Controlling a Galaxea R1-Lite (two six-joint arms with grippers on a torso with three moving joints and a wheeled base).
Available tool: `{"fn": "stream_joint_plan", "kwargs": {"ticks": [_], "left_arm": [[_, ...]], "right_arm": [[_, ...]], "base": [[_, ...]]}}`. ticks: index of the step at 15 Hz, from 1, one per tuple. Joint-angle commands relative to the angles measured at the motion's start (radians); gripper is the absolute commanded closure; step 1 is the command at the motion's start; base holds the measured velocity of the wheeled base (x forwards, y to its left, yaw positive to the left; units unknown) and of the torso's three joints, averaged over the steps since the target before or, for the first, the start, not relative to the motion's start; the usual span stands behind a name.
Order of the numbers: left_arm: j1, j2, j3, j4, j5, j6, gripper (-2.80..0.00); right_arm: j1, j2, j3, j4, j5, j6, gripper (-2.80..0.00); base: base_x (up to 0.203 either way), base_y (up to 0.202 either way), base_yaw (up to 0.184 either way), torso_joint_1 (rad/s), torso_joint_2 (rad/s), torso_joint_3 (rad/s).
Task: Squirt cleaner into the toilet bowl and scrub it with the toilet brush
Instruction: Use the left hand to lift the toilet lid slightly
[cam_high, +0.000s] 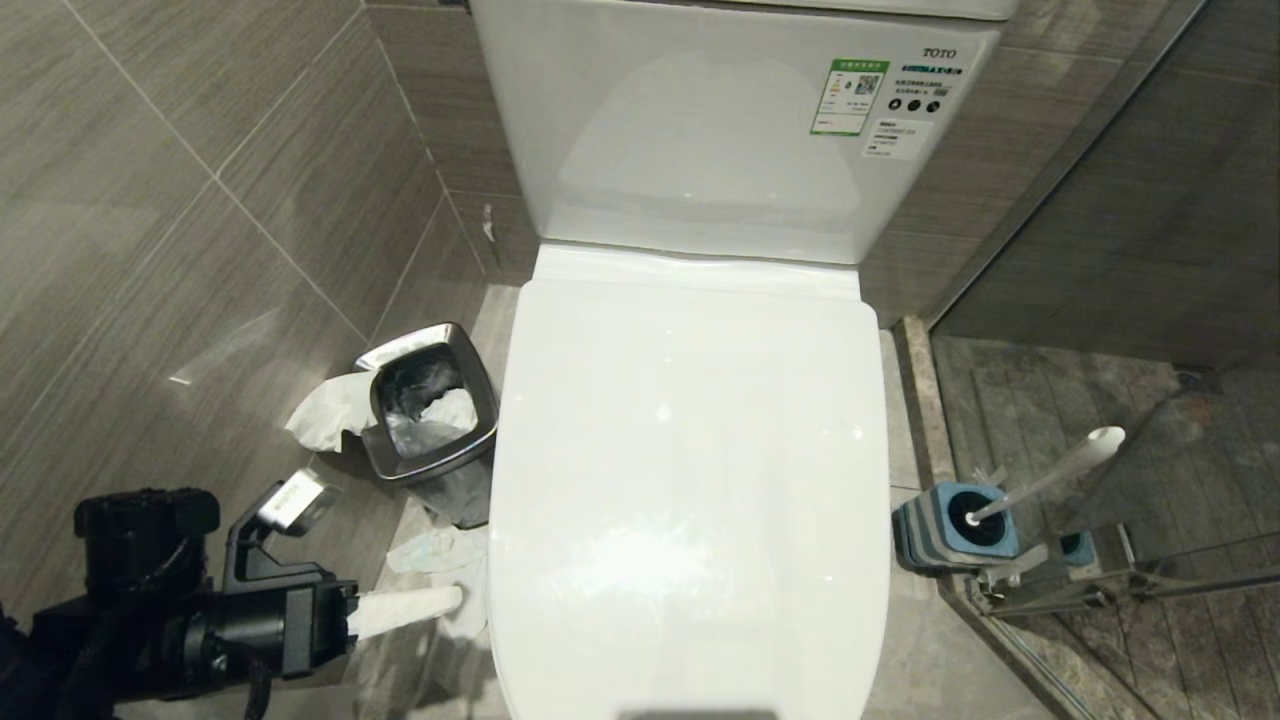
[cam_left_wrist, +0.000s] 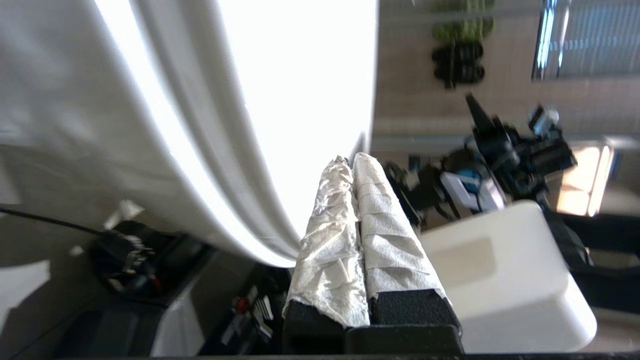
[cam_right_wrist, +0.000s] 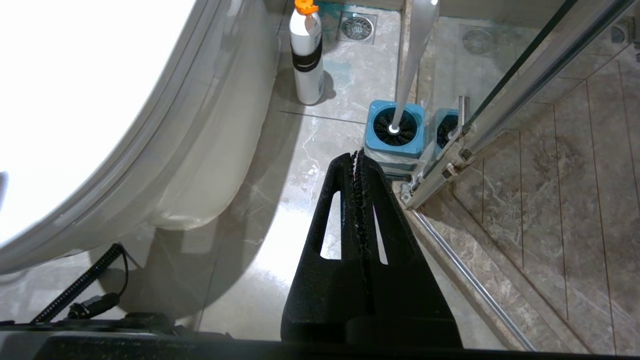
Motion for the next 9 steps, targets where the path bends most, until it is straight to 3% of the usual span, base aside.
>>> {"fn": "stream_joint_plan", "kwargs": {"ticks": [1, 9], "left_arm": [[-0.010, -0.029, 0.007, -0.004, -0.004, -0.007, 0.00], [0.003, -0.013, 0.077, -0.009, -0.009, -0.001, 0.00]], "right_arm": [[0.000, 0.001, 0.000, 0.000, 0.000, 0.000, 0.00], [0.000, 0.001, 0.000, 0.000, 0.000, 0.000, 0.00]], "base": [[0.000, 0.000, 0.000, 0.000, 0.00, 0.000], [0.000, 0.000, 0.000, 0.000, 0.00, 0.000]]}}
